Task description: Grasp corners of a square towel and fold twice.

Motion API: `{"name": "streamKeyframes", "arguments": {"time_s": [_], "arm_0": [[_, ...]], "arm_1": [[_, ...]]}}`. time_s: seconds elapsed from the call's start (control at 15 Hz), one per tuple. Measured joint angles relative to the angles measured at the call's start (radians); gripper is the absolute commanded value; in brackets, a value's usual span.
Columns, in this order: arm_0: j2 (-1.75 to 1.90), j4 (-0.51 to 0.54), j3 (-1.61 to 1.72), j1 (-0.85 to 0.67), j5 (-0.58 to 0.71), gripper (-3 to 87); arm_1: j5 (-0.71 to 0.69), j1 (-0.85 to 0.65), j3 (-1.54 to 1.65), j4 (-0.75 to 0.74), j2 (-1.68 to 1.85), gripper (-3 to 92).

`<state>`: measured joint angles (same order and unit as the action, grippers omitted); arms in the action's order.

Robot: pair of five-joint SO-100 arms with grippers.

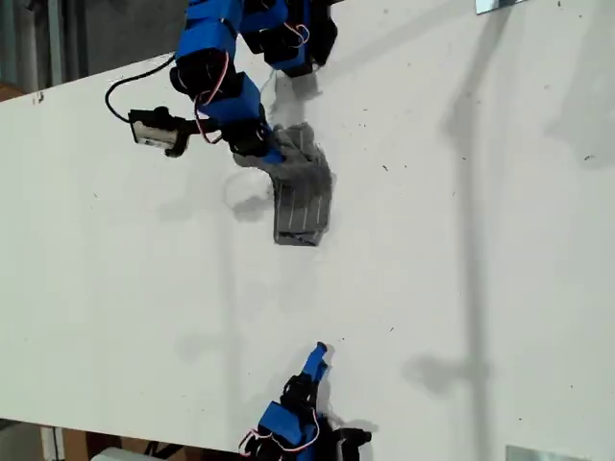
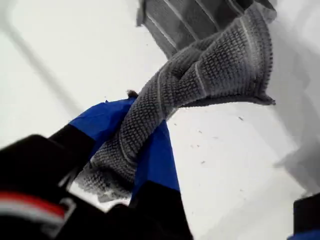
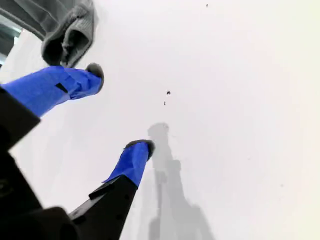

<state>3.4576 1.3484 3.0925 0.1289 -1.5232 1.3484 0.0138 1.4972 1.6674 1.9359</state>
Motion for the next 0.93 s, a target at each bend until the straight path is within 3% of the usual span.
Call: {"name": "streamKeyframes", "arguments": {"time_s": [0.27, 0.47, 0.93], "arm_0": [[0.002, -0.009, 0.009, -0.037, 0.017, 24.2], [0.002, -0.009, 0.009, -0.052, 0.017, 24.2], [0.002, -0.009, 0.009, -0.057, 0.017, 24.2]], "arm_1": [[-0.247, -0.032, -0.092, -0.215, -0.146, -0.1], [-0.267, -0.078, -0.101, -0.313, -0.293, -0.1], [-0.267, -0.132, -0.285, -0.321, -0.765, -0.1]]}}
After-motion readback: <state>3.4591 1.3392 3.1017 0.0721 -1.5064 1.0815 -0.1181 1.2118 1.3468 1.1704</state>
